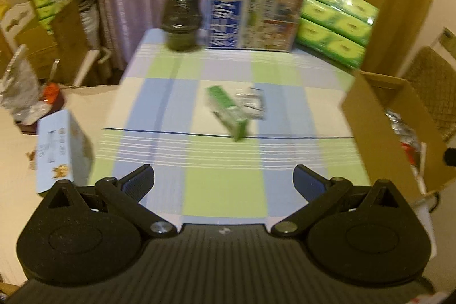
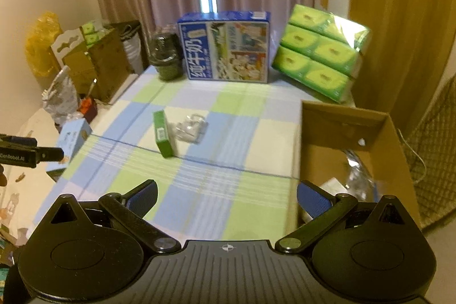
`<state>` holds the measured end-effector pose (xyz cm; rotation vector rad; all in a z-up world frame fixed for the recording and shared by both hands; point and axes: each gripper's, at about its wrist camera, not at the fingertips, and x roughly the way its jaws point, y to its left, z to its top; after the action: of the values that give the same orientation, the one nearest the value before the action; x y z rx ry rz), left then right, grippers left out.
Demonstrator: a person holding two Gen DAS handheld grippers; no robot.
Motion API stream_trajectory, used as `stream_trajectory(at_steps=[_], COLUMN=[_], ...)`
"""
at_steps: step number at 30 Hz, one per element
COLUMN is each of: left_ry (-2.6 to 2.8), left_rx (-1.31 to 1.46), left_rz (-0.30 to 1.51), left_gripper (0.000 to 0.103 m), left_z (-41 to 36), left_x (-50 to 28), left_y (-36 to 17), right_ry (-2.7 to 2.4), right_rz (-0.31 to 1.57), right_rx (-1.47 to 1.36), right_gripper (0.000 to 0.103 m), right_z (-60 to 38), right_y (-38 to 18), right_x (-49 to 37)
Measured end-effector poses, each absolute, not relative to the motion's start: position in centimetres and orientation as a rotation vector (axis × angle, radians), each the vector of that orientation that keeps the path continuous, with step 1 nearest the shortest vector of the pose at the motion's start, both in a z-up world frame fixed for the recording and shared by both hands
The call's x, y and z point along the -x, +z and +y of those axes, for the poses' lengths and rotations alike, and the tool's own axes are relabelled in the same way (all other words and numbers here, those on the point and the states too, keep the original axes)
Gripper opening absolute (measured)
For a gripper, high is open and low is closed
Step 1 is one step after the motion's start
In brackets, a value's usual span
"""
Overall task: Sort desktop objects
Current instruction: 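Move both tools back toward the green box and plastic-wrapped wire rack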
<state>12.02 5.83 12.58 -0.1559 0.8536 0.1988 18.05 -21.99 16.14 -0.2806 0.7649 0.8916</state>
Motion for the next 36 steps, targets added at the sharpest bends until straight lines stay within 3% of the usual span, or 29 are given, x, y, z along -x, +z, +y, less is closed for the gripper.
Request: stream_trajectory(at_steps=[9,24,30,36], left_ry=[0.314,0.338,0.311,0.278], left_rx=[0.138,0.113,0.116,0.098], left_rz=[0.741,0.618,0.609,0.631], left_gripper=[0.102,0.102,0.102,0.094], left_z=[8.0,5.4,5.0,5.0], left_x=[-11.0,-17.9,-21.5,-24.0], left_y=[10.2,2.7,0.0,-3.2], right_ry=[0.927,0.842,0.829,0.806], right_rz=[0.669,0.597,0.609,0.606], right_rx=[0.178,0.149,0.145,0.155], right_gripper=[0.101,0.100,0.081,0.077], right_z=[-18.2,-11.7,-9.7,-8.5], right_y=[14.2,5.5,1.3,-1.8], right_x=[-17.3,-21.8,-24.1,-25.1])
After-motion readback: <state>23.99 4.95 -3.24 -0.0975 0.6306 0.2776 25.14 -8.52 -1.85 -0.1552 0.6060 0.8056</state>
